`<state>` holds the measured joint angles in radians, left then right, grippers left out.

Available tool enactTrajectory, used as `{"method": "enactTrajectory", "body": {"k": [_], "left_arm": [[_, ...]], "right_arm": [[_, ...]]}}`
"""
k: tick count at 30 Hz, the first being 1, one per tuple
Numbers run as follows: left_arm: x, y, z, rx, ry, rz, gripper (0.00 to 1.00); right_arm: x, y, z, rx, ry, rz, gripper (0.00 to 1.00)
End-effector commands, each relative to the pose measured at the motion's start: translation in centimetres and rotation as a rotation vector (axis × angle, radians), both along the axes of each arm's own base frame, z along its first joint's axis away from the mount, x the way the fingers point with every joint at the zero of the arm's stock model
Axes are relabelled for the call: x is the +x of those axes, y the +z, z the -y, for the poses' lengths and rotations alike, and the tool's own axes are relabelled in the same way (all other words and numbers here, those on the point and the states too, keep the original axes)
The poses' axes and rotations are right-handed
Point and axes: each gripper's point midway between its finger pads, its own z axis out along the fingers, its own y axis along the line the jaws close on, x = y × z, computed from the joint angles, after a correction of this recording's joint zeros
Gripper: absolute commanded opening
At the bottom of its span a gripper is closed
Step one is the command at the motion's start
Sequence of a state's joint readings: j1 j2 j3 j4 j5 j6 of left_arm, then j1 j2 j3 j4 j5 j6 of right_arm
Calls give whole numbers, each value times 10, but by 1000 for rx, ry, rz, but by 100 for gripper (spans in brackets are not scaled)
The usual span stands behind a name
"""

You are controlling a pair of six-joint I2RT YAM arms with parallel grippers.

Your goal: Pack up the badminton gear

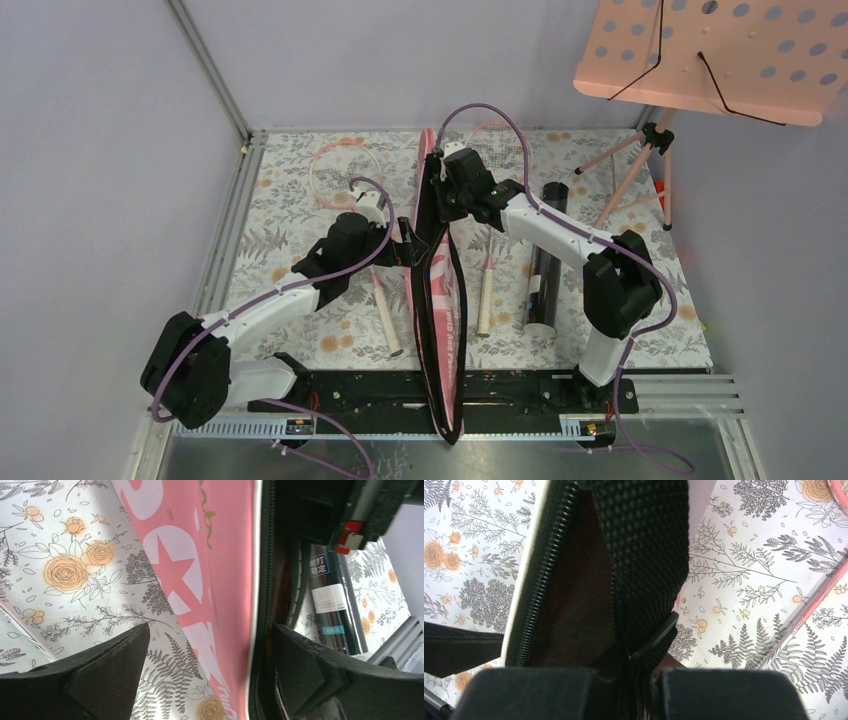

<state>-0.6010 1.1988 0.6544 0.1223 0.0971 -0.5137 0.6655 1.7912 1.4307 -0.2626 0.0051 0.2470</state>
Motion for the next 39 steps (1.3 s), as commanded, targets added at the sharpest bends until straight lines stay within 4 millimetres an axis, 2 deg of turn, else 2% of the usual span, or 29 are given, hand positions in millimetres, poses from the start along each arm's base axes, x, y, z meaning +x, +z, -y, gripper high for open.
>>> {"method": "enactTrajectory", "body": {"k": [1, 5, 7, 9, 11, 12, 13, 14, 16, 18, 22, 24, 26, 28, 31, 37, 39], "left_arm": [[17, 5, 0, 7, 49, 21, 99], [23, -6, 4, 28, 51, -15, 98], [25, -14, 0, 57, 76, -37, 91], [24, -23, -5, 88, 90, -65, 75], [12, -34, -3, 87, 55, -106, 60], [5, -39, -3, 79, 37, -122, 48], [-1, -42, -4, 70, 34, -136, 31], [-6, -48, -9, 72, 48, -156, 21], [-9, -46, -22, 87, 106, -149, 0], [-5, -35, -49, 138, 226, -109, 0], [-4, -10, -97, 216, 429, -31, 0], [-6, -2, -110, 232, 472, -4, 0], [-8, -1, -120, 252, 507, -2, 0], [-9, -4, -127, 267, 536, -4, 0], [-10, -11, -134, 288, 559, -19, 0], [-10, -11, -147, 300, 602, -19, 0], [-10, -11, -147, 287, 601, -18, 0]], "right_arm": [[-7, 22, -4, 27, 39, 42, 0], [-8, 21, -4, 26, 42, 38, 0], [-8, 23, -3, 26, 39, 47, 0], [-8, 27, -1, 26, 39, 61, 0], [-6, 32, 3, 15, 30, 82, 0], [-5, 33, 5, 7, 27, 91, 0], [-4, 35, 6, 1, 31, 101, 0], [-4, 36, 8, -8, 40, 111, 0], [-3, 37, 14, -25, 46, 124, 0], [-3, 37, 24, -46, 60, 119, 1], [3, 30, 44, -60, 64, 83, 10], [6, 25, 49, -54, 74, 77, 21], [6, 20, 52, -58, 108, 82, 43], [3, 18, 52, -75, 156, 102, 57], [6, 20, 63, -118, 137, 152, 66], [28, 26, 121, -347, -99, 261, 82], [27, 26, 126, -368, -109, 262, 83]]}}
